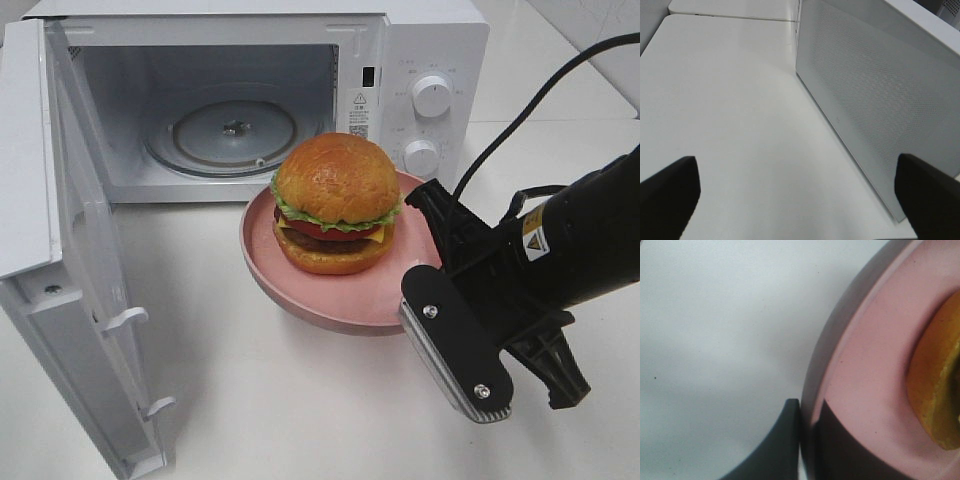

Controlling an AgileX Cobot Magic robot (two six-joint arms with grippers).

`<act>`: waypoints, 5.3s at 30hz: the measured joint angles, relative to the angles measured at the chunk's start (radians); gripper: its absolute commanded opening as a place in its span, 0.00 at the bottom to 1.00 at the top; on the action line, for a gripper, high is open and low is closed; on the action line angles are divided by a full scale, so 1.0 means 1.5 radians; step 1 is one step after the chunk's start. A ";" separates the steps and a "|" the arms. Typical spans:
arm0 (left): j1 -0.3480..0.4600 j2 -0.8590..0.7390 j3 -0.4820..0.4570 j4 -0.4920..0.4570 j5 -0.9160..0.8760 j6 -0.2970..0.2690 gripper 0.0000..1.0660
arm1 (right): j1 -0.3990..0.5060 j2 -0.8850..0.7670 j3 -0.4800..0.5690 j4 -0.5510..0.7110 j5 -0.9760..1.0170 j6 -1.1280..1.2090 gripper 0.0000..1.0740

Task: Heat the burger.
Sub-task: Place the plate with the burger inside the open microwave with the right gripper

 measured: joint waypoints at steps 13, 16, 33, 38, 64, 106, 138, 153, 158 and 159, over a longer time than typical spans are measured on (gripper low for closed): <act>0.000 0.000 0.000 0.000 0.000 0.000 0.92 | 0.014 0.064 -0.061 -0.045 0.000 0.045 0.00; 0.000 0.000 0.000 0.000 0.000 0.000 0.92 | 0.018 0.071 -0.069 -0.046 0.000 0.045 0.00; 0.000 0.000 0.000 -0.001 0.000 0.000 0.92 | 0.062 0.188 -0.211 -0.063 -0.001 0.106 0.00; 0.000 0.000 0.000 -0.001 0.000 0.000 0.92 | 0.062 0.212 -0.252 -0.063 0.003 0.133 0.00; 0.000 0.000 0.000 -0.001 0.000 0.000 0.92 | 0.062 0.355 -0.435 -0.116 0.037 0.248 0.00; 0.000 0.000 0.000 0.005 0.000 0.000 0.92 | 0.062 0.570 -0.767 -0.223 0.158 0.396 0.00; 0.000 0.000 0.000 0.007 0.000 0.000 0.92 | 0.035 0.664 -0.900 -0.221 0.154 0.416 0.00; 0.000 0.000 0.000 0.007 0.000 0.000 0.92 | 0.035 0.665 -0.907 -0.215 0.109 0.432 0.28; 0.000 0.000 0.000 0.007 0.000 0.000 0.92 | 0.035 0.665 -0.909 -0.205 0.109 0.433 0.37; 0.000 0.000 0.000 0.007 0.000 0.000 0.92 | 0.035 0.665 -0.909 -0.205 0.113 0.435 0.38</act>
